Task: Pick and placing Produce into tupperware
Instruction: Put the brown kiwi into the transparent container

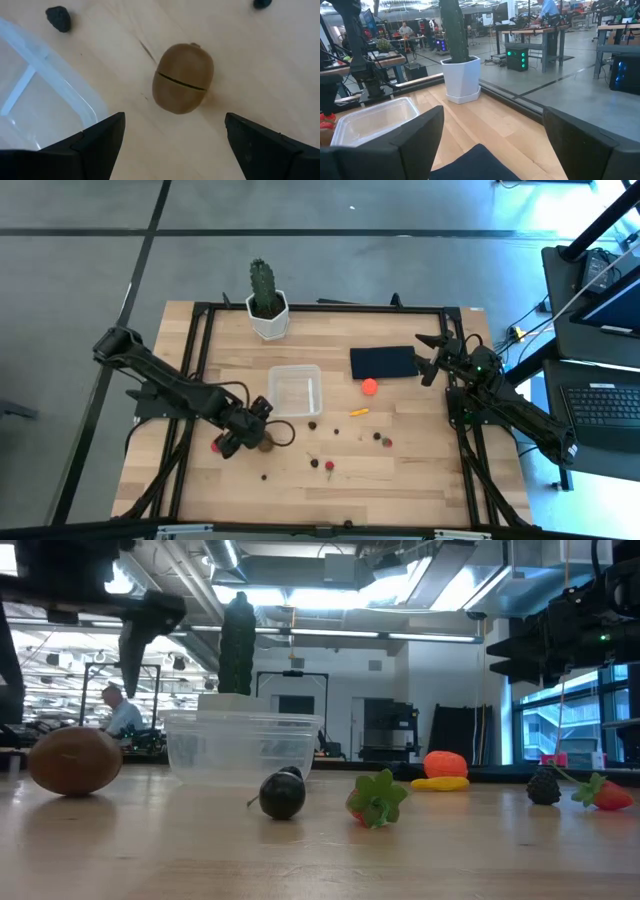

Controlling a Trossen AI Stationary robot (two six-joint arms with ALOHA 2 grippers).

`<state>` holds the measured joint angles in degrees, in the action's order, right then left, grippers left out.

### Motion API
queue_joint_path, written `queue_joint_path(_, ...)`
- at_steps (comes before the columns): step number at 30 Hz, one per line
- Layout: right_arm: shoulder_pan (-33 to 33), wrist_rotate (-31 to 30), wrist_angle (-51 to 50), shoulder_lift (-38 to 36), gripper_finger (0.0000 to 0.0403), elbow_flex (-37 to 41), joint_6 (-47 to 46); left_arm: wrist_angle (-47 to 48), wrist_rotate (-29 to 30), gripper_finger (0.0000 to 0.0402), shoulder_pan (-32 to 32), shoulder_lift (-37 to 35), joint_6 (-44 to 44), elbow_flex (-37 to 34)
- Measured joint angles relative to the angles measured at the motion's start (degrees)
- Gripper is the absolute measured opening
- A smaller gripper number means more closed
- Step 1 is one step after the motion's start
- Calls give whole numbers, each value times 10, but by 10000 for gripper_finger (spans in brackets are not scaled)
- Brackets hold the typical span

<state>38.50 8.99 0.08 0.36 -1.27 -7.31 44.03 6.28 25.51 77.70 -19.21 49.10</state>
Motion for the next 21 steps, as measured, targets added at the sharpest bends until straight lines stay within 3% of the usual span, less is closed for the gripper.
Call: queue_joint_path(21,0,0,0,0,339,0,1,-57,-5,335,1,89,-38,0)
